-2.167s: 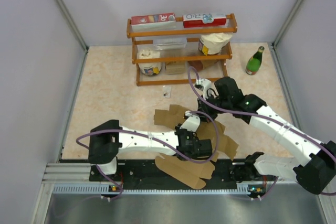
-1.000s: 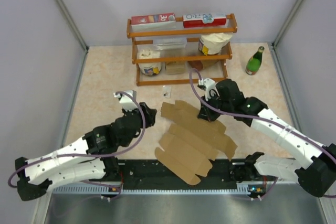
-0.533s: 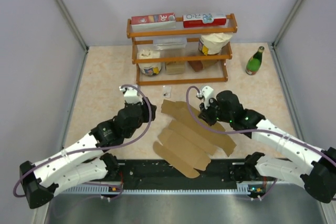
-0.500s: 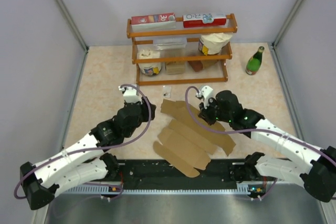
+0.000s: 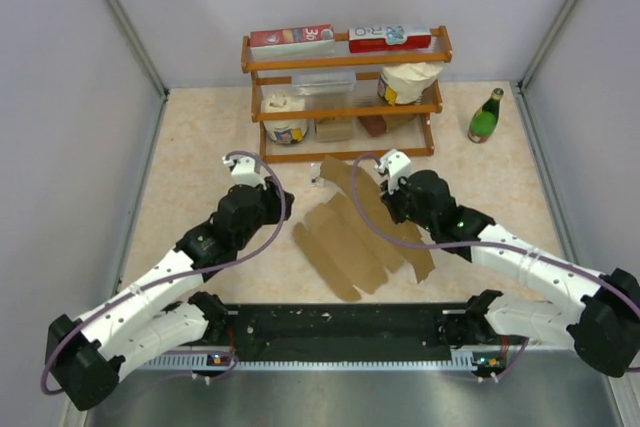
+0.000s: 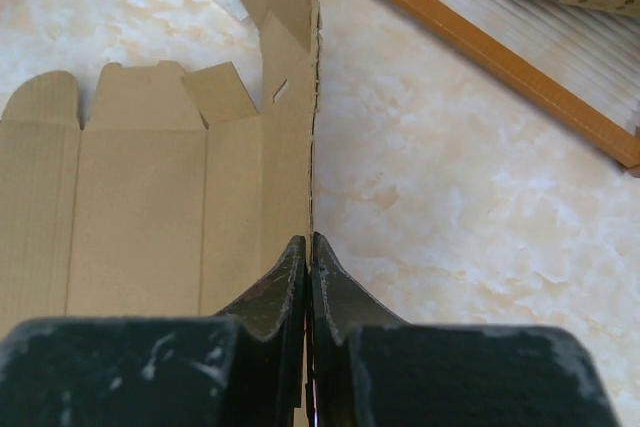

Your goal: Fold the paper box

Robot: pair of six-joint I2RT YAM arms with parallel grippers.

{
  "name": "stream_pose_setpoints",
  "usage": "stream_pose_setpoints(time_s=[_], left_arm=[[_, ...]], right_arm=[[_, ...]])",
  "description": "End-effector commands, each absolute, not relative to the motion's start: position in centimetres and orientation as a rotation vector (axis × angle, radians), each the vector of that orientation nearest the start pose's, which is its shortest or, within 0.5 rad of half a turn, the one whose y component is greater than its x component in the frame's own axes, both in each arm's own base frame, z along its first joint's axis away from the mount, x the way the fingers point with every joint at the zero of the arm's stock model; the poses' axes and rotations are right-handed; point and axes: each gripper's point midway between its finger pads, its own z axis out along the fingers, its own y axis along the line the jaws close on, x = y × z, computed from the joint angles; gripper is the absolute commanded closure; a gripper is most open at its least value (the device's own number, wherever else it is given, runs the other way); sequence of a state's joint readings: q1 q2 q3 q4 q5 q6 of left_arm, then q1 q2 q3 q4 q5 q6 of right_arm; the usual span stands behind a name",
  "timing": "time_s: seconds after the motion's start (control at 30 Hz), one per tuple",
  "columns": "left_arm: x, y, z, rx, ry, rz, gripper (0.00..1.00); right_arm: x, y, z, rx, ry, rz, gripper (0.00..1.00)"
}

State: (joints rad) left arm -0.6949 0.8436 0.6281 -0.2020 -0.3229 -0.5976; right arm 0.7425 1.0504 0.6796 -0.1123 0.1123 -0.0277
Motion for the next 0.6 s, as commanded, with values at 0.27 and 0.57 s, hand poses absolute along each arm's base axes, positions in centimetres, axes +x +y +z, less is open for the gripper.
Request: stream_pose_setpoints(time_s=[0.27, 0.57], left_arm=[[27.3, -17.2, 19.3, -0.116, 1.942, -0.565, 0.52], [28.2, -15.5, 18.6, -0.163, 1.937, -0.543, 0.53]], right_arm=[[26.2, 24.7, 15.2, -1.027, 1.828, 0.359, 1.0], [26.1, 25.0, 13.7, -1.181, 1.687, 0.112, 1.0]])
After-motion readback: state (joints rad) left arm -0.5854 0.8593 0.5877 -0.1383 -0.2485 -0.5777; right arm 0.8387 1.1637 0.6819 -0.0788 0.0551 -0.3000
